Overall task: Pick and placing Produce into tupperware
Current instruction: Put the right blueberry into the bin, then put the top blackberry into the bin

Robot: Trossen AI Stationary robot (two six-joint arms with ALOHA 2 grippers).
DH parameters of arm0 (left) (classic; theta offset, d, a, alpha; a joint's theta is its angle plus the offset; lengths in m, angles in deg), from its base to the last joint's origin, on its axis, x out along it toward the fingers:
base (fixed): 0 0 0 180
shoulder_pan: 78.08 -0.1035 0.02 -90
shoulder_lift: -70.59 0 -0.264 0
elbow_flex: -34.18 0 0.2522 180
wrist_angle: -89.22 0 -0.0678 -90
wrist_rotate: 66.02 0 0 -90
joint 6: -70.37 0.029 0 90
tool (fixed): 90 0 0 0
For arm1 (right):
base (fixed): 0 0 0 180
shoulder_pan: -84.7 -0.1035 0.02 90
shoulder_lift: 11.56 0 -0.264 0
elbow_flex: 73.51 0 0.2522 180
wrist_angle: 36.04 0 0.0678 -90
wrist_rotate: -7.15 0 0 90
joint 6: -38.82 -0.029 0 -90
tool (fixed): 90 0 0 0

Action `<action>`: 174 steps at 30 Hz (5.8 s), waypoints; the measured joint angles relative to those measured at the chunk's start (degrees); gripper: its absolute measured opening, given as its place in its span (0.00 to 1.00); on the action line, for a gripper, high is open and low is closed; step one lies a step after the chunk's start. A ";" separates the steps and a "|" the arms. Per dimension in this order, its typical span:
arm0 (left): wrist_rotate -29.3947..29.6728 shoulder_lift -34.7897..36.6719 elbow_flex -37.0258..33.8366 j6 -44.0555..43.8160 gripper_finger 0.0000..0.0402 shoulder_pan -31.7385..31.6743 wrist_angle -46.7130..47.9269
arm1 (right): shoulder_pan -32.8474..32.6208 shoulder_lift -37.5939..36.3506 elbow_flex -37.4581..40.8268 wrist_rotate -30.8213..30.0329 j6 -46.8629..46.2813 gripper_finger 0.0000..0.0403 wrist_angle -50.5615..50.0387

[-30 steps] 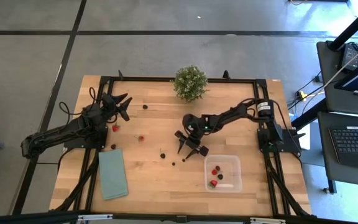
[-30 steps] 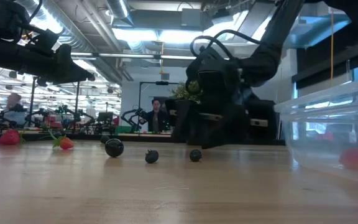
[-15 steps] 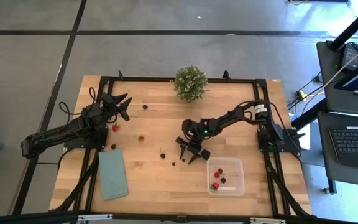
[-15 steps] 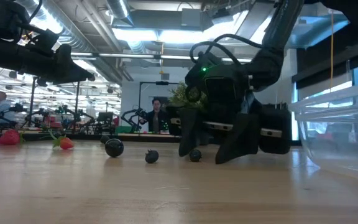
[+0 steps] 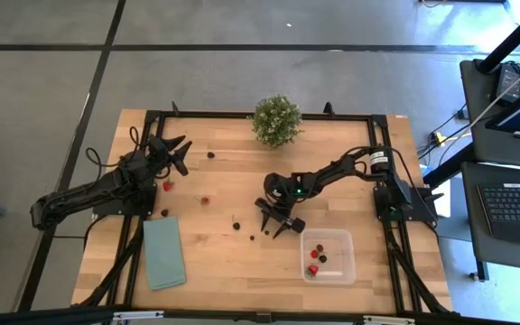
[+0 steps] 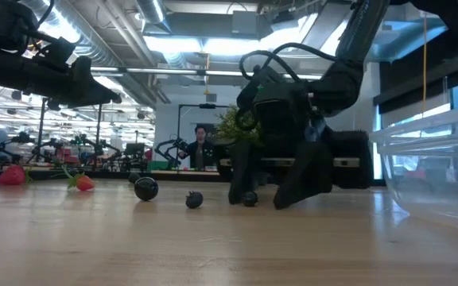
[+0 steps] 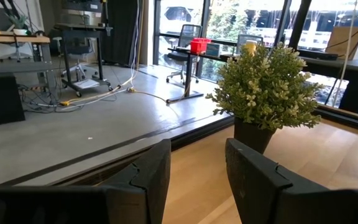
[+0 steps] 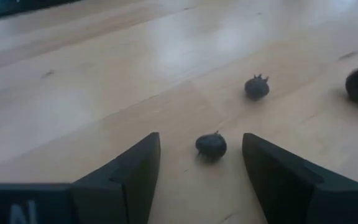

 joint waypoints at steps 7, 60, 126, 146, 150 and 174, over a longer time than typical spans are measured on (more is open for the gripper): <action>0.01 0.00 0.01 0.00 0.36 -0.01 0.00 | -0.02 0.07 0.07 -0.47 -4.79 0.57 2.29; -0.01 0.00 0.01 0.00 0.36 0.00 0.00 | -3.77 -0.42 -0.18 -13.65 -9.55 0.14 -3.53; -1.11 -0.46 0.02 -0.46 0.36 0.00 0.04 | -37.20 -26.40 2.64 -54.08 -100.76 0.19 -51.64; -1.10 -0.46 0.02 -0.46 0.36 0.02 0.04 | -36.04 -29.83 -10.26 -53.73 -93.90 0.55 -70.35; -1.09 -0.46 0.01 -0.44 0.36 0.01 0.04 | -35.06 -33.54 -20.17 -67.38 -88.54 0.56 -80.40; -1.09 -0.44 0.02 -0.44 0.36 0.00 -0.45 | -18.02 -63.07 -1.87 -81.99 -37.72 0.56 -37.34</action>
